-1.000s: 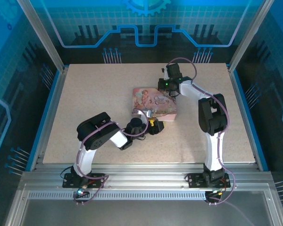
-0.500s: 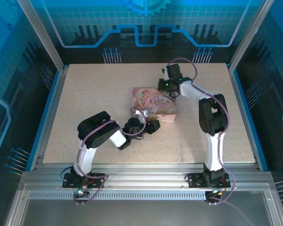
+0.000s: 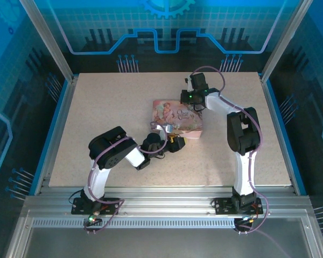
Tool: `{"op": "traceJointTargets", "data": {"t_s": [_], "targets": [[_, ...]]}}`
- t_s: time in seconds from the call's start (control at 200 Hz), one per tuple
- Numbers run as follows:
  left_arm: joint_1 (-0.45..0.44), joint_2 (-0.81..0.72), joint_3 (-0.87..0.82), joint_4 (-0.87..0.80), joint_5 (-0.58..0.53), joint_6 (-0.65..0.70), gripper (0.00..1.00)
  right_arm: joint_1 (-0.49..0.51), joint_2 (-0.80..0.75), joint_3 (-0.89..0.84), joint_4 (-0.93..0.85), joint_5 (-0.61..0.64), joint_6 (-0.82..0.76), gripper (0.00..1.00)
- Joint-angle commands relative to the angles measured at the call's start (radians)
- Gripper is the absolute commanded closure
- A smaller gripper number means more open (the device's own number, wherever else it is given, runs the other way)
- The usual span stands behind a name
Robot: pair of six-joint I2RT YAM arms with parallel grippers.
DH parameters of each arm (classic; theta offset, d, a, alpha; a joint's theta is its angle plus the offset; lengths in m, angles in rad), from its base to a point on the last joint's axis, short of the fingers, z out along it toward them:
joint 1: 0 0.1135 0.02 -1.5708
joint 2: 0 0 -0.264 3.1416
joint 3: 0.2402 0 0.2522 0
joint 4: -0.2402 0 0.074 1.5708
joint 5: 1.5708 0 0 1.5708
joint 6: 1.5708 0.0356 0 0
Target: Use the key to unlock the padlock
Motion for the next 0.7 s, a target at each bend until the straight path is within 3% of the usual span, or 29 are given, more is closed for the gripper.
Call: {"op": "traceJointTargets", "data": {"t_s": [0.0,0.08,0.435,0.55,0.695], "targets": [[-0.001,0.029,0.020,0.014,0.018,-0.022,0.42,0.019,-0.017,-0.022,-0.039,-0.026,-0.001,1.00],[-0.003,0.030,0.015,0.032,0.016,-0.023,0.38,0.019,-0.019,-0.024,-0.039,-0.023,-0.003,1.00],[0.004,0.061,0.001,0.120,0.051,-0.062,0.59,0.019,-0.023,-0.031,-0.036,-0.025,0.002,1.00],[0.005,0.070,0.002,0.117,0.041,-0.068,0.53,0.020,-0.023,-0.032,-0.034,-0.026,0.004,1.00],[0.004,0.077,0.020,0.098,0.026,-0.078,0.54,0.020,-0.026,-0.033,-0.035,-0.027,0.004,1.00]]}}
